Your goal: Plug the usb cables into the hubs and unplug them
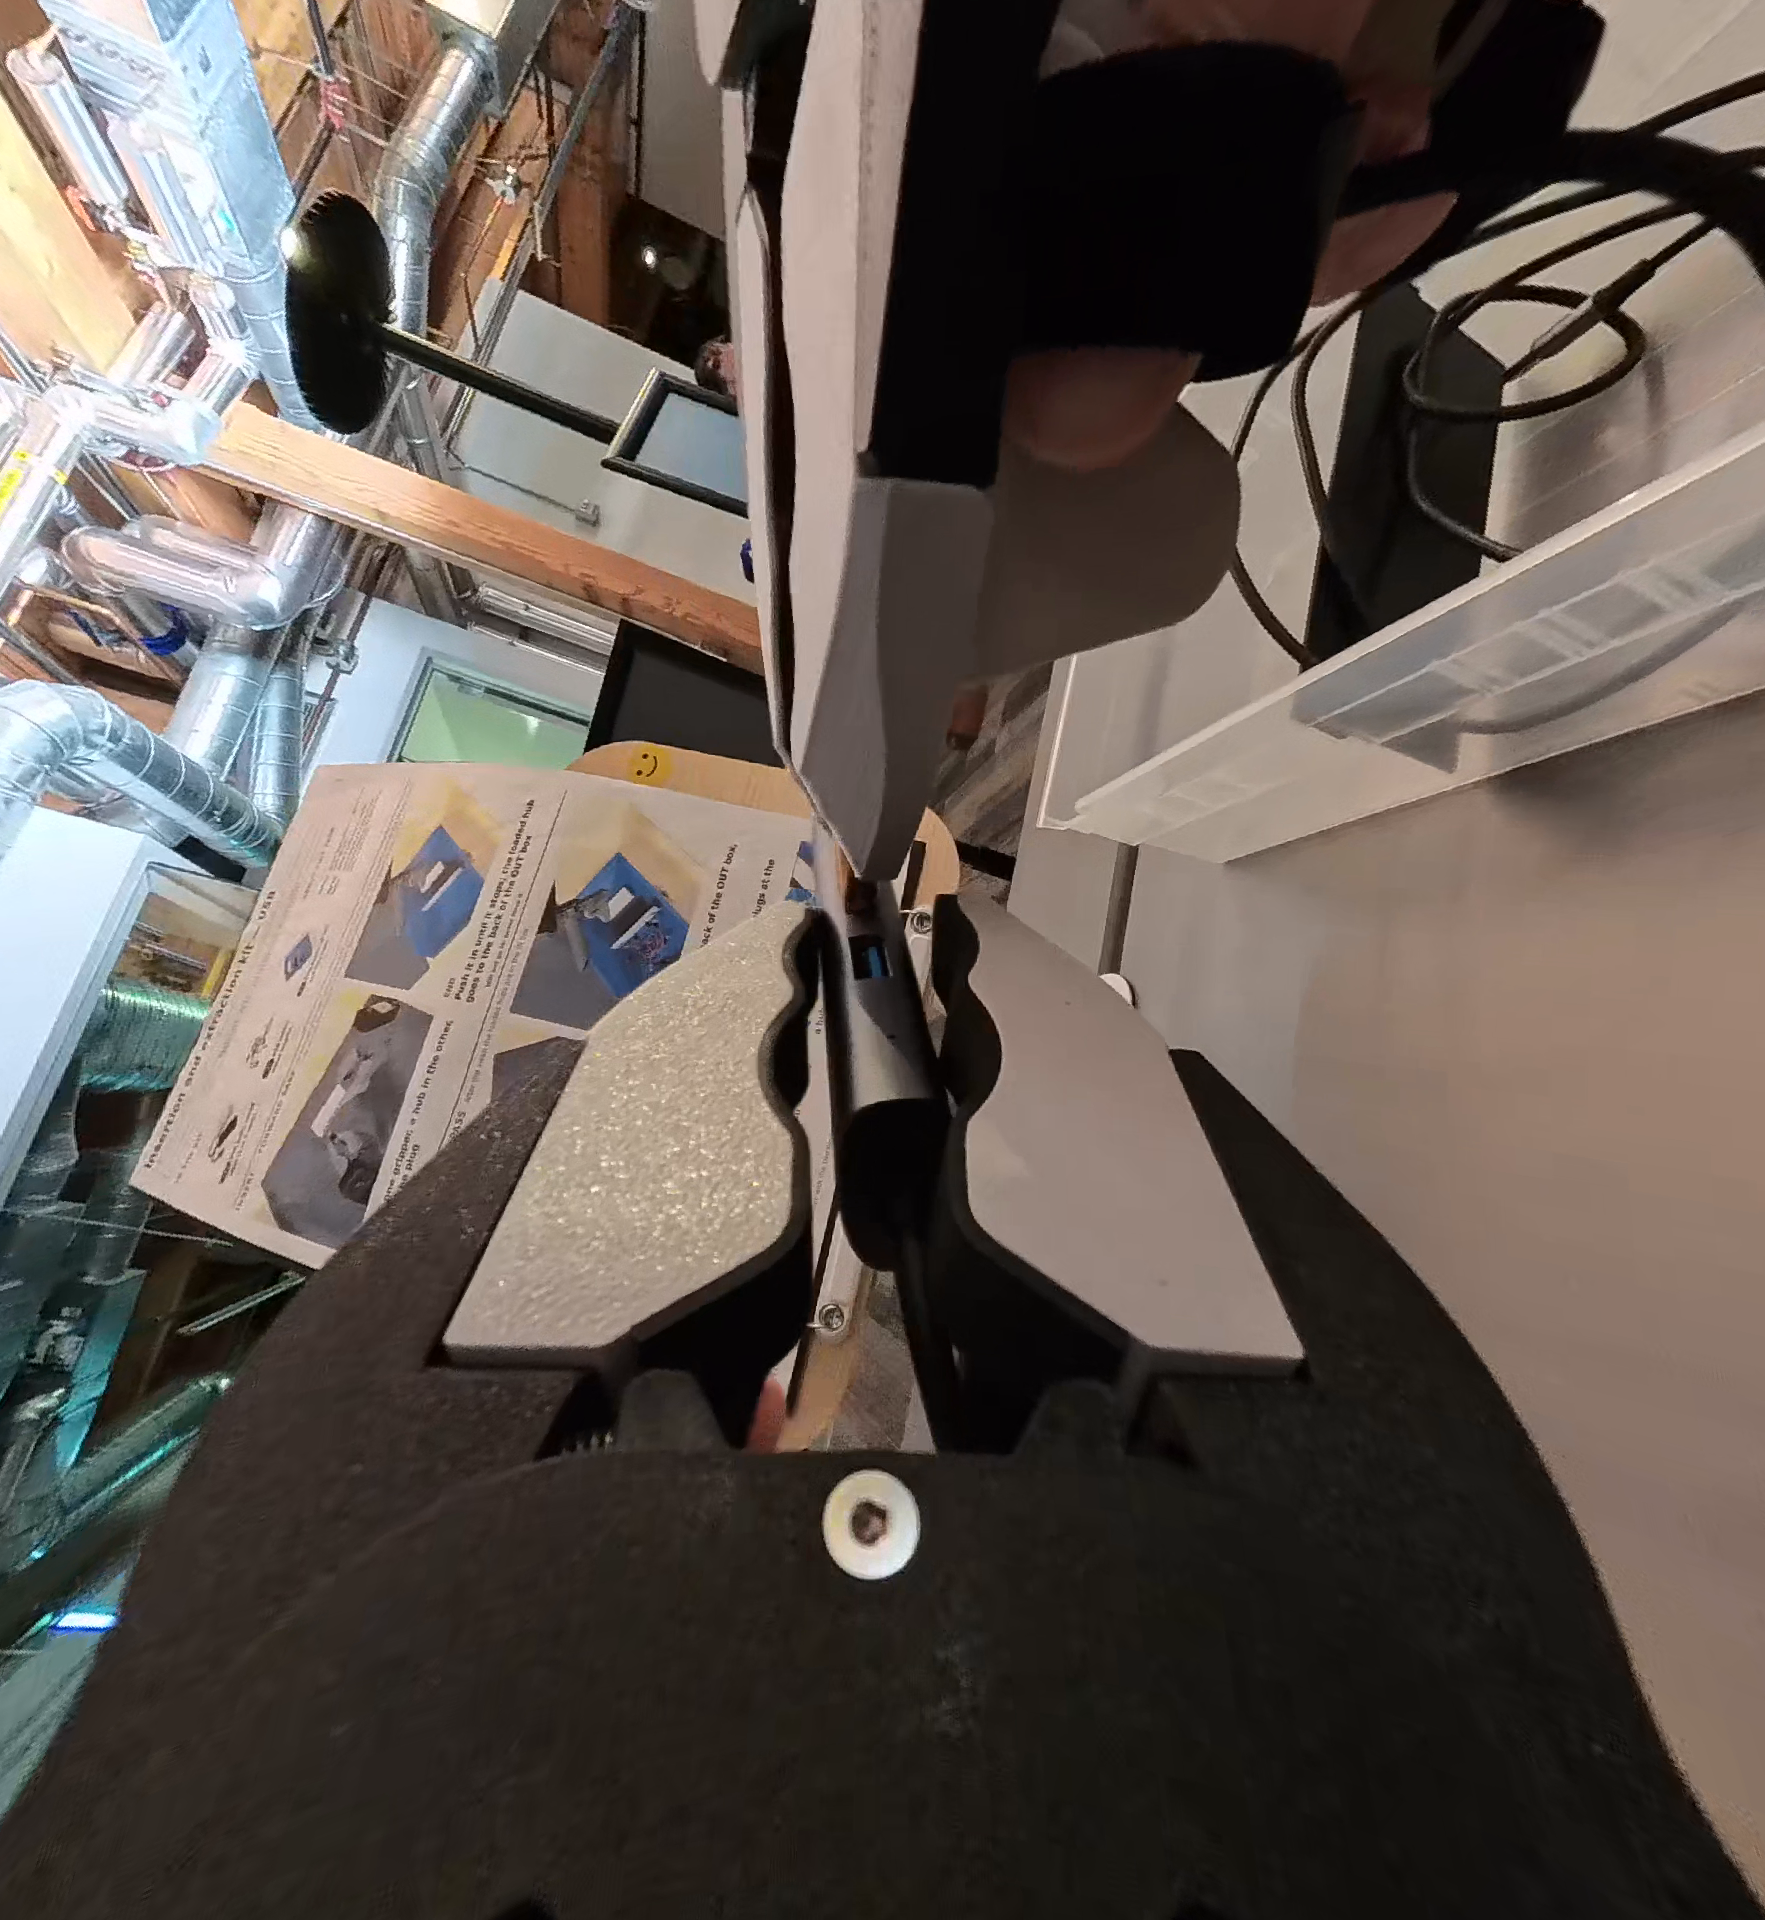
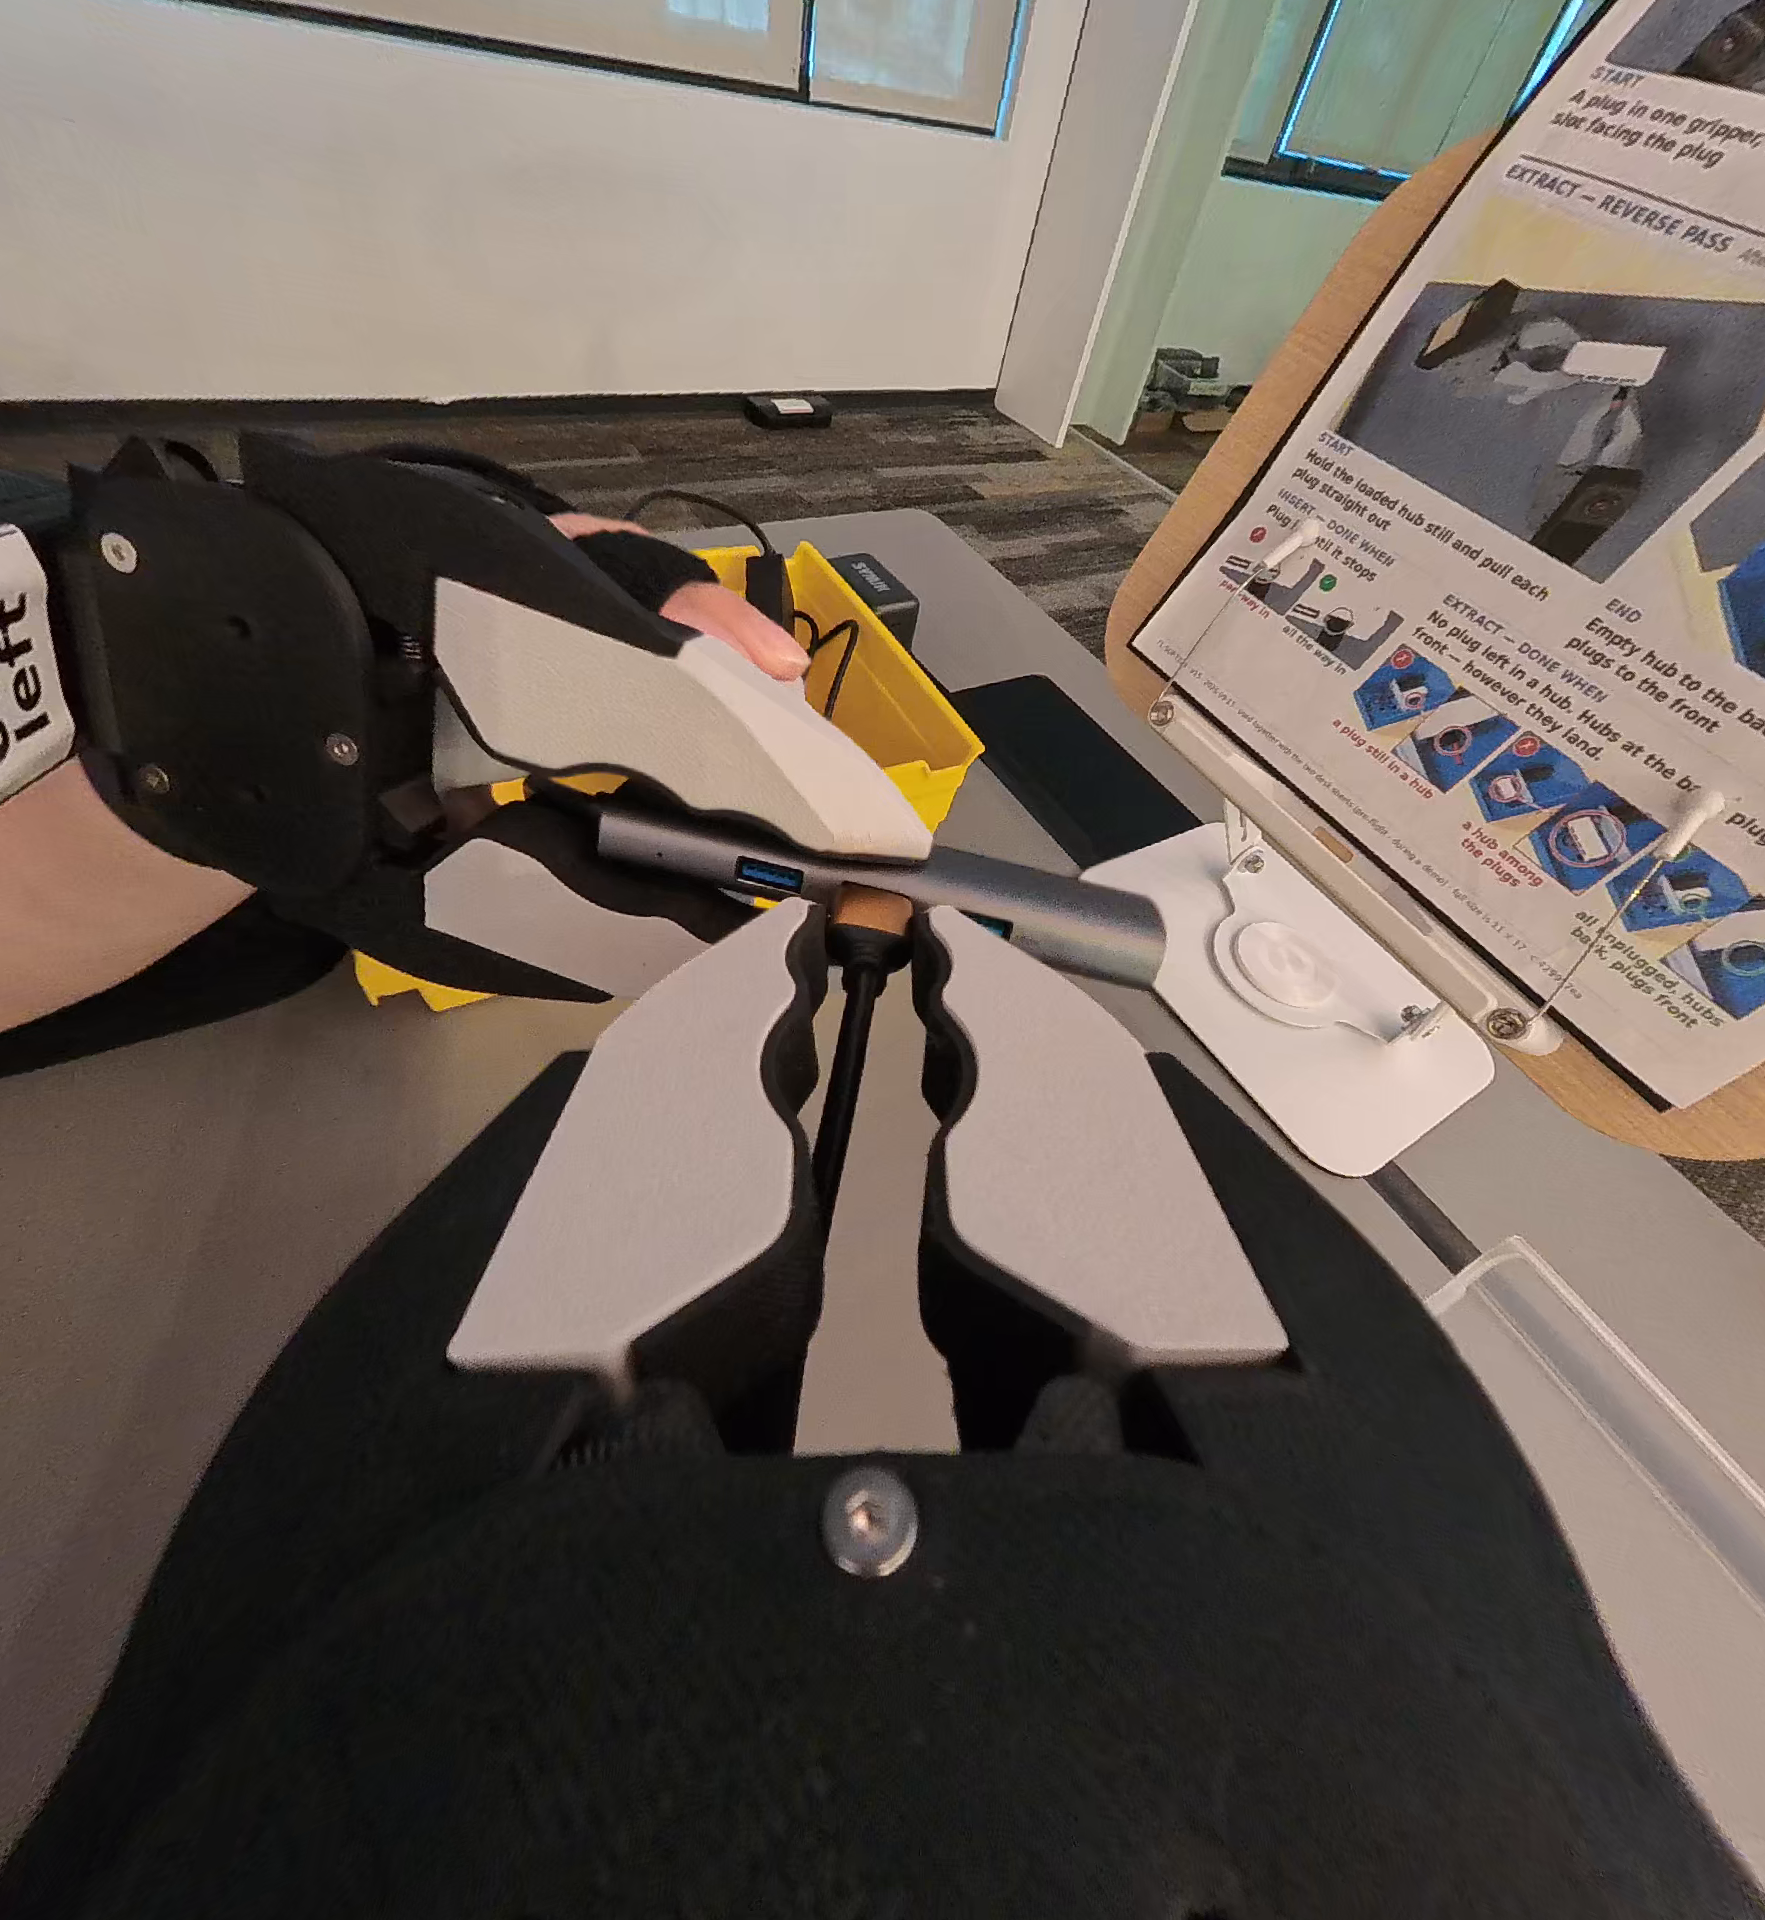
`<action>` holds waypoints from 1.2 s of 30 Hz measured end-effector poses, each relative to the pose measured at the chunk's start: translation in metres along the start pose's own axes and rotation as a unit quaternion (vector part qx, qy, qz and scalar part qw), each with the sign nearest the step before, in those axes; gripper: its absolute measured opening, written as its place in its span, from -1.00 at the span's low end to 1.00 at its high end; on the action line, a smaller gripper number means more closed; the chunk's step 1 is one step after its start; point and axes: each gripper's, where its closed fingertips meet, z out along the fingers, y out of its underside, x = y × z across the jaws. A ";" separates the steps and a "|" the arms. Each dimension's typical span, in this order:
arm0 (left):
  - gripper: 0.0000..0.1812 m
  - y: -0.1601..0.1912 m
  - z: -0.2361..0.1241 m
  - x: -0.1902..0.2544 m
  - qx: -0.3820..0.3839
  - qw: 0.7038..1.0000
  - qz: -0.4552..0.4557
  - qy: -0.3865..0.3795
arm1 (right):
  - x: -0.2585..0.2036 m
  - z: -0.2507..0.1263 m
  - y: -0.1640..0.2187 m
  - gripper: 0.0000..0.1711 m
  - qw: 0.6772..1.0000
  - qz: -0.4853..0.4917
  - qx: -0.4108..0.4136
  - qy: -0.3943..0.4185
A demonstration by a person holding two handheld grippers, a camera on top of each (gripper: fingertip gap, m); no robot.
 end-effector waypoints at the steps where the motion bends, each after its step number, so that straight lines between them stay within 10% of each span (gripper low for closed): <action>1: -0.80 0.000 0.000 0.000 0.000 1.000 0.005 -0.001 | 0.000 0.000 0.001 -0.81 1.000 -0.004 -0.002 -0.002; 26: -0.82 -0.007 -0.003 -0.008 -0.031 0.998 0.034 -0.051 | -0.006 -0.009 -0.006 -0.82 0.984 -0.108 -0.051 0.135; 36: -0.71 -0.018 -0.005 -0.012 0.012 0.998 0.018 -0.058 | -0.006 -0.016 -0.008 -0.81 0.996 -0.053 -0.032 0.067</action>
